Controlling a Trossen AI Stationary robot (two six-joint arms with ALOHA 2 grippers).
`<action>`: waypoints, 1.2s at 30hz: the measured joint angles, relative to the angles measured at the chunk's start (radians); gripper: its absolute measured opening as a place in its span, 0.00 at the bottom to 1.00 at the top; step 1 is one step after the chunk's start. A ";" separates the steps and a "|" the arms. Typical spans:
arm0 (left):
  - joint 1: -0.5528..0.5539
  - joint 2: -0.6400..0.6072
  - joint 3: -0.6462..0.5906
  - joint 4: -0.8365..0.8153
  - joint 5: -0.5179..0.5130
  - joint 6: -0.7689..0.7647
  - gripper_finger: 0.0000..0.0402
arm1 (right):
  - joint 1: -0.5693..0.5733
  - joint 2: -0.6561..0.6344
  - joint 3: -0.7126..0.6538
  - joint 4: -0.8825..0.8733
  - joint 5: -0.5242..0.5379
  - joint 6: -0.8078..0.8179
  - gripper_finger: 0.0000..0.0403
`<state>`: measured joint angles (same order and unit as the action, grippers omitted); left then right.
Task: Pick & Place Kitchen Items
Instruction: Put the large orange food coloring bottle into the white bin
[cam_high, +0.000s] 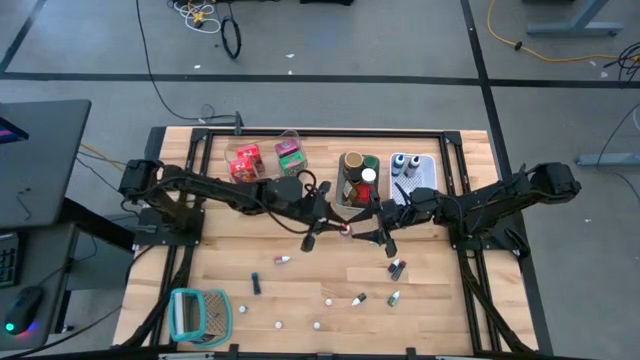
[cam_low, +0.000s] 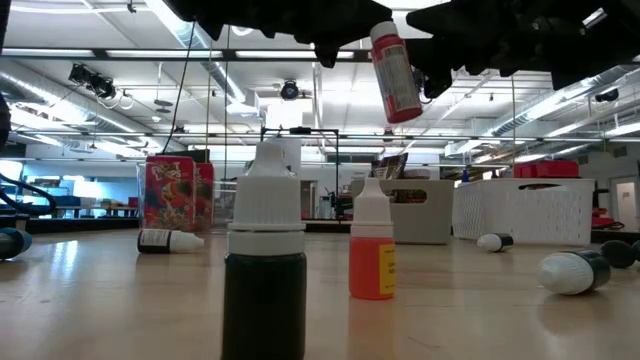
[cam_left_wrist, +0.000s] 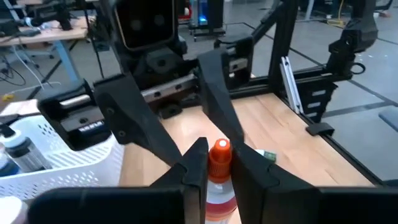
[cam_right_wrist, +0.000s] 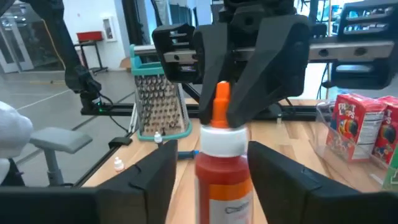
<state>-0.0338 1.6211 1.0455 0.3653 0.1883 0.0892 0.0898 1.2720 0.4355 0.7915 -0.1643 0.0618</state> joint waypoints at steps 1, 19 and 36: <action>0.002 0.000 0.004 0.000 -0.006 0.004 0.14 | 0.000 0.000 0.000 0.002 0.000 0.000 0.52; 0.002 0.000 0.037 0.017 -0.072 0.073 0.13 | -0.001 0.000 0.000 -0.014 0.104 -0.033 0.51; 0.002 0.000 0.037 0.059 -0.095 0.072 0.19 | -0.001 0.000 0.001 -0.023 0.107 -0.078 0.43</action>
<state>-0.0315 1.6215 1.0824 0.4243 0.0929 0.1616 0.0887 1.2720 0.4362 0.7682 -0.0571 -0.0163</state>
